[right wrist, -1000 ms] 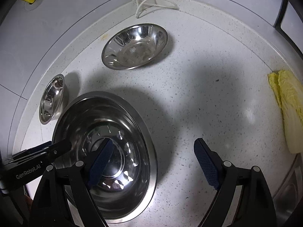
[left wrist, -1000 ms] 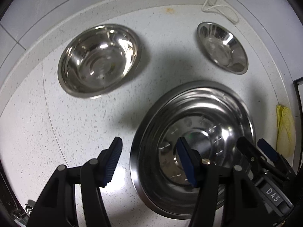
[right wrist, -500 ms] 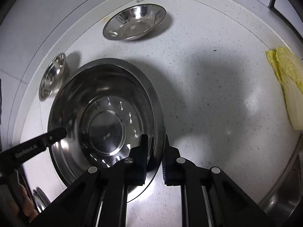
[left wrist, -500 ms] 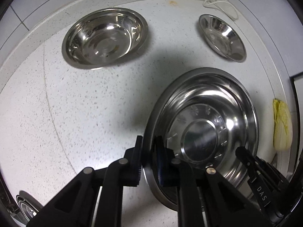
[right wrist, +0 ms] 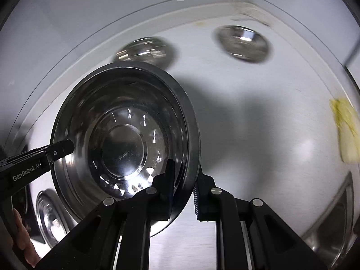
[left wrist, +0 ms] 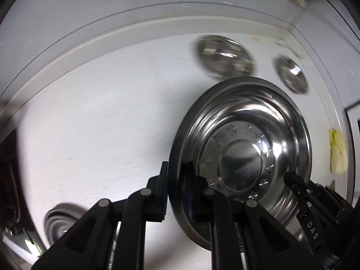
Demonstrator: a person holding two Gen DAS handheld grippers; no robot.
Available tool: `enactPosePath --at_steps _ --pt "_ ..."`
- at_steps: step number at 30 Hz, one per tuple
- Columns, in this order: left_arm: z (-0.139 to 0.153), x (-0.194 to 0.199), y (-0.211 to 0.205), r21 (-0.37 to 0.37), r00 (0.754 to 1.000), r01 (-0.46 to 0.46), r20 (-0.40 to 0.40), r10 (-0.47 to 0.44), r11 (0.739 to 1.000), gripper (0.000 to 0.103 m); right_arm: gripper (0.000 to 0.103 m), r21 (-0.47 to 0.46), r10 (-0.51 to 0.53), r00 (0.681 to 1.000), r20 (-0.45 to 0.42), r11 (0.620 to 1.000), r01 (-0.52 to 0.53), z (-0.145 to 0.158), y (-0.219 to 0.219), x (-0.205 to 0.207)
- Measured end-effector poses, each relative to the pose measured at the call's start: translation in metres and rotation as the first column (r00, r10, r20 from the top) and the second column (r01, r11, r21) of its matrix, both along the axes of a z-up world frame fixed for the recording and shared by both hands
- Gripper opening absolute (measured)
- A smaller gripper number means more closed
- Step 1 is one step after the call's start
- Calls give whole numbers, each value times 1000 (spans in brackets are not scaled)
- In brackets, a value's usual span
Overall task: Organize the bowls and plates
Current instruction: 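Carry the large bowl to the plate stack and set it down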
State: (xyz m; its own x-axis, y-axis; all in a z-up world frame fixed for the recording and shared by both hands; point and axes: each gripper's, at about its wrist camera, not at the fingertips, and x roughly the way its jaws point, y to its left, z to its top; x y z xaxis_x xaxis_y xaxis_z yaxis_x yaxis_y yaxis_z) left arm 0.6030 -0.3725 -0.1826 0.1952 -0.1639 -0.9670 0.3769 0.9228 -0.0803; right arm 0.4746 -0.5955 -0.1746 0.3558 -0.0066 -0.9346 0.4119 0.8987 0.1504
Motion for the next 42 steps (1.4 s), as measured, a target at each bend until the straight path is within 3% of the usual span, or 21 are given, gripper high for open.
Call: enactPosePath --at_steps 10,16,25,34,36,38,39,42 --pt "-6 54 159 51 967 -253 5 253 966 15 13 -13 272 962 7 962 -272 -2 156 89" --pt "-33 78 203 57 946 -320 -26 322 946 15 14 -22 358 933 -40 933 -359 -28 215 132" --pt "-64 102 201 71 939 -334 -64 338 940 15 14 -43 384 918 -100 920 -389 -60 232 159" --pt "-58 108 187 86 933 -355 -35 359 931 16 15 -54 405 909 -93 910 -411 -65 240 162" --pt "-51 107 188 83 931 -361 -18 363 929 17 25 -37 403 911 -89 912 -408 -63 236 156" --pt "-44 103 193 77 932 -361 -7 363 929 17 67 -40 394 916 -79 916 -398 -57 226 155" --pt "-39 104 191 73 931 -363 -3 364 929 17 71 -47 387 919 -70 919 -391 -53 221 155" --pt "-18 99 189 54 932 -363 24 363 930 17 72 -64 370 928 -41 926 -372 -39 213 149"
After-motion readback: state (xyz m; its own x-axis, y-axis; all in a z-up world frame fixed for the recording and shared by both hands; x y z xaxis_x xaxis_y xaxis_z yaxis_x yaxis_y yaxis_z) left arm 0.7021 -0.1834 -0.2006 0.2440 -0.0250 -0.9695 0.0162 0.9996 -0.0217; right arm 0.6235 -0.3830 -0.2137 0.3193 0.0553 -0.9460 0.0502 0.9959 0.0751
